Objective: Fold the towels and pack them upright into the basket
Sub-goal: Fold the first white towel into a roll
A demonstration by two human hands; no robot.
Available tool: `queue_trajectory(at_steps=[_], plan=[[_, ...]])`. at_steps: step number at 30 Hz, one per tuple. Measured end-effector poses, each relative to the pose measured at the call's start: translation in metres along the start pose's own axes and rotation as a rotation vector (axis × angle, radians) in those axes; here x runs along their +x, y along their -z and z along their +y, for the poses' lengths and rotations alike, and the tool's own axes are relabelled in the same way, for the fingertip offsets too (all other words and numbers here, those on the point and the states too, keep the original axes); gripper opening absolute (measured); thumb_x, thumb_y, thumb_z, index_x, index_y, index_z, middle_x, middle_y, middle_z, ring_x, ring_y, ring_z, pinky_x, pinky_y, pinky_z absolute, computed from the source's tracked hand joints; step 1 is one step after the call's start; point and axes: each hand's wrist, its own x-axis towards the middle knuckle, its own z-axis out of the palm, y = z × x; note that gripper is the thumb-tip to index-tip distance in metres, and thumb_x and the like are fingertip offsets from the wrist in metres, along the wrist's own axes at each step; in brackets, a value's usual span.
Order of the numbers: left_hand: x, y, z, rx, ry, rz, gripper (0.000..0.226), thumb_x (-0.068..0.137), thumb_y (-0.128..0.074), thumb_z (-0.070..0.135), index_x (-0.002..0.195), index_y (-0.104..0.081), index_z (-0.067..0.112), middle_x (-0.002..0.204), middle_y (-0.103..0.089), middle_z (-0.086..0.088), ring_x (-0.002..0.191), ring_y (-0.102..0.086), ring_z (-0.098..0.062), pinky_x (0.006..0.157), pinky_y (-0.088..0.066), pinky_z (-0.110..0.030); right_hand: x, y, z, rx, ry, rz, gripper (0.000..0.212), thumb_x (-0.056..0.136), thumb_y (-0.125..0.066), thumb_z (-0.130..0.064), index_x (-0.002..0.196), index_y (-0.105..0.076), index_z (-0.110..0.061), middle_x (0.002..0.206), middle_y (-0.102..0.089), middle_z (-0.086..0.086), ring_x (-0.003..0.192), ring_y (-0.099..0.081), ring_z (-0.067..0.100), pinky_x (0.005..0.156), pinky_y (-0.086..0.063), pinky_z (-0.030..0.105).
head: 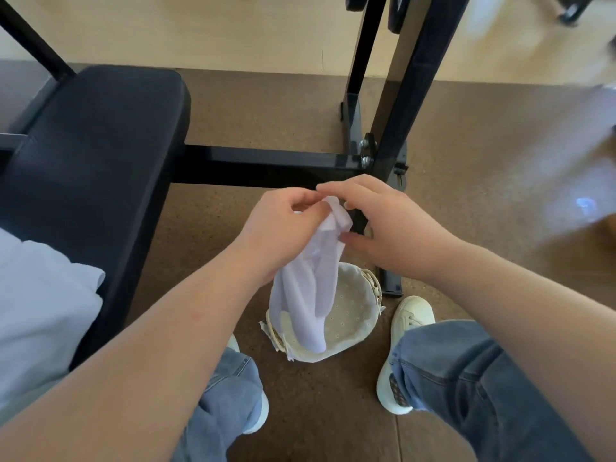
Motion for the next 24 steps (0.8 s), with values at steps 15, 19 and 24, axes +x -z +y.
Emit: queue_trajectory(at_steps=[15, 19, 24], plan=[[0.002, 0.010, 0.007, -0.129, 0.043, 0.036, 0.022, 0.102, -0.058, 0.039, 0.122, -0.066, 0.034, 0.107, -0.069, 0.013, 0.102, -0.064, -0.004, 0.089, -0.052, -0.029, 0.024, 0.010, -0.010, 0.058, -0.147, 0.111, 0.015, 0.103, -0.057, -0.038, 0.107, -0.069, -0.031, 0.091, -0.064, -0.020, 0.082, -0.058, -0.004, 0.066, -0.037, 0.009], [0.003, 0.007, 0.007, 0.079, -0.056, 0.026, 0.014, 0.100, -0.059, 0.042, 0.114, -0.062, 0.041, 0.100, -0.064, 0.026, 0.093, -0.060, 0.008, 0.072, -0.041, -0.011, 0.032, 0.009, -0.003, 0.171, -0.239, 0.056, 0.029, 0.101, -0.056, -0.049, 0.095, -0.071, -0.026, 0.082, -0.067, -0.009, 0.076, -0.064, 0.007, 0.065, -0.048, 0.022], [0.015, 0.016, -0.004, 0.083, -0.031, 0.156, 0.014, 0.101, -0.059, 0.043, 0.105, -0.071, 0.039, 0.090, -0.070, 0.021, 0.089, -0.059, 0.014, 0.070, -0.042, -0.017, 0.038, 0.012, -0.006, 0.135, -0.106, -0.109, 0.015, 0.101, -0.062, -0.037, 0.115, -0.064, -0.033, 0.099, -0.065, -0.020, 0.090, -0.062, 0.000, 0.075, -0.051, 0.019]])
